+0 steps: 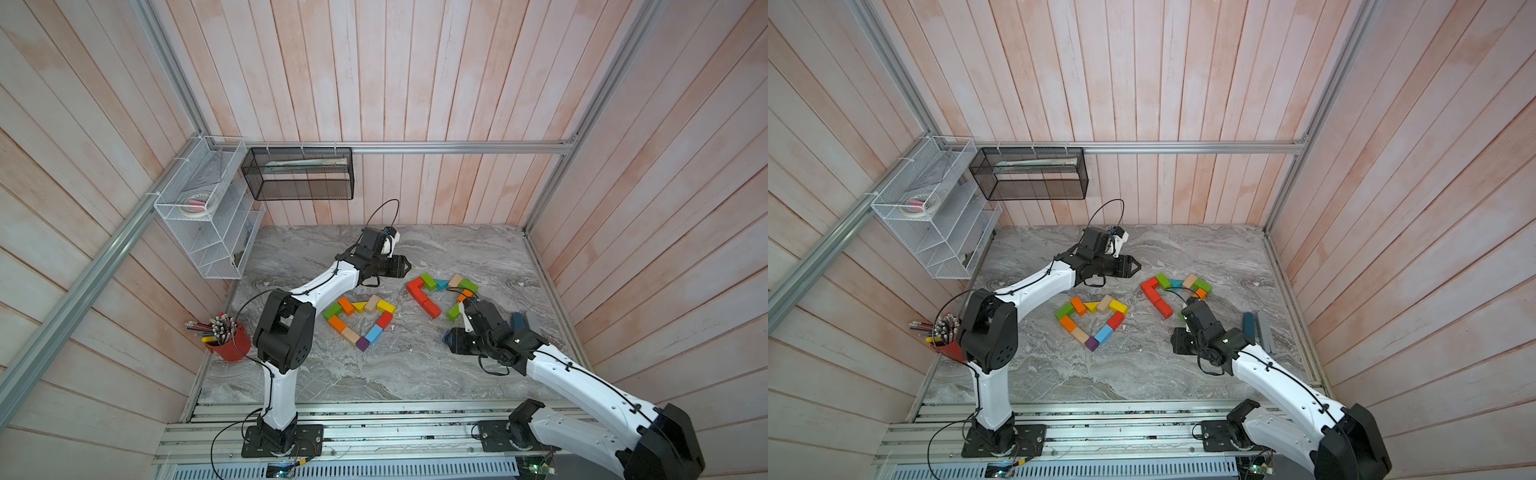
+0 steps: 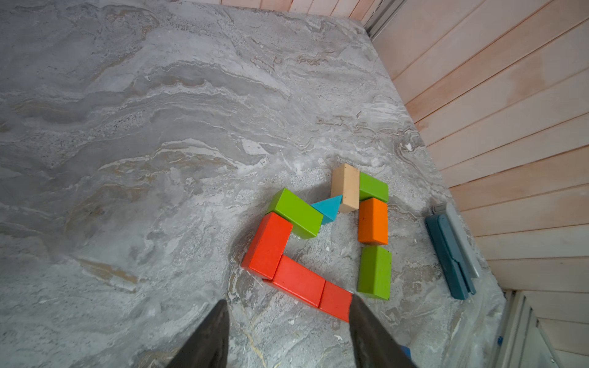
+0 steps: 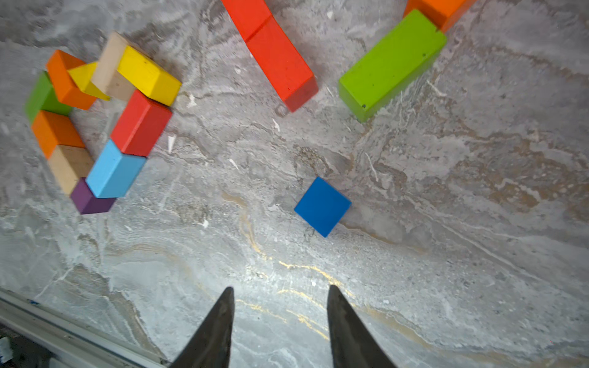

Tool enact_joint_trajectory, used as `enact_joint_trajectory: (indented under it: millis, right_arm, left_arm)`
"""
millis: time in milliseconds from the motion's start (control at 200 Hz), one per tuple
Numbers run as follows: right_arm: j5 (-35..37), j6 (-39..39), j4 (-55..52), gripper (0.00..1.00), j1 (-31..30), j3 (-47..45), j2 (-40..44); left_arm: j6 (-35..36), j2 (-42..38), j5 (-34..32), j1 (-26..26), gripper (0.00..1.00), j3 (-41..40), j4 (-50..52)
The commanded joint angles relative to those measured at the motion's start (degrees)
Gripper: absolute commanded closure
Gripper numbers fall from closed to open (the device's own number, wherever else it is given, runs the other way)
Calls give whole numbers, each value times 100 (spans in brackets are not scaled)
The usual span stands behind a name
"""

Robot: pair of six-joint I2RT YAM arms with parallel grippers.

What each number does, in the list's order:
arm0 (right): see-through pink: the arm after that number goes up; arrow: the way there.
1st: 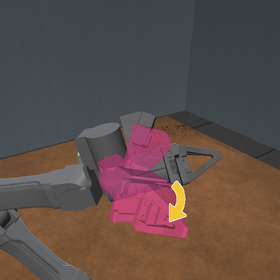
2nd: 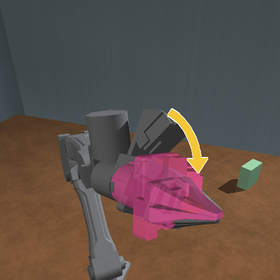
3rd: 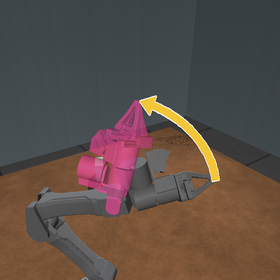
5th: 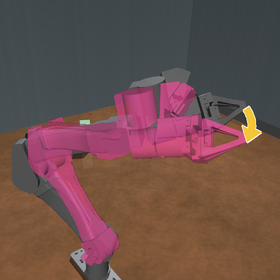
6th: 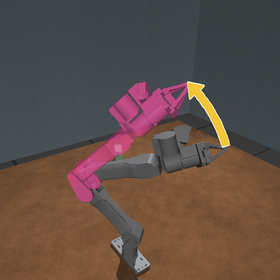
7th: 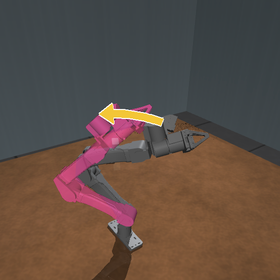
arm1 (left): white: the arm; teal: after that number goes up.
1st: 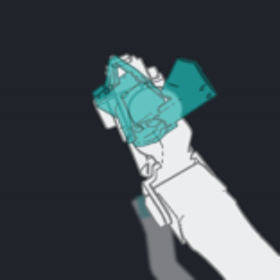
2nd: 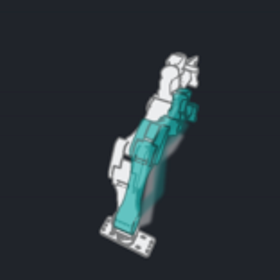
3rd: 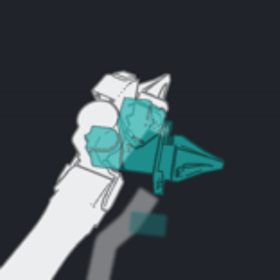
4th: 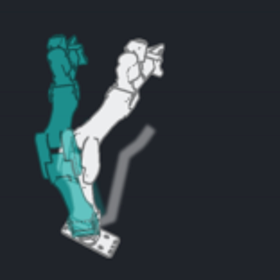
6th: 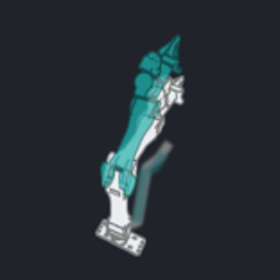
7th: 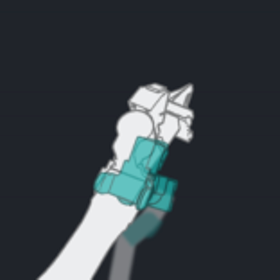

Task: Assemble a heart with building blocks
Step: Assemble the building block at the center of the board.

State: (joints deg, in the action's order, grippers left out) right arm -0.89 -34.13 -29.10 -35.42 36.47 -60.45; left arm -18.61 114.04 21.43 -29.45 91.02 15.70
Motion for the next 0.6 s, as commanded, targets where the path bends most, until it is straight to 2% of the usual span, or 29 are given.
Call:
enact_joint_trajectory:
  millis: [0, 365, 595]
  right_arm:
    - [147, 187, 212, 56, 18, -69, -203]
    - [141, 483, 816, 64, 355, -145, -1158]
    - [176, 577, 1026, 70, 369, -92, -1631]
  left_arm:
    - [-147, 261, 409, 27, 37, -13, -517]
    - [-309, 760, 675, 63, 36, 78, -1066]
    - [-380, 1096, 882, 71, 35, 189, -1257]
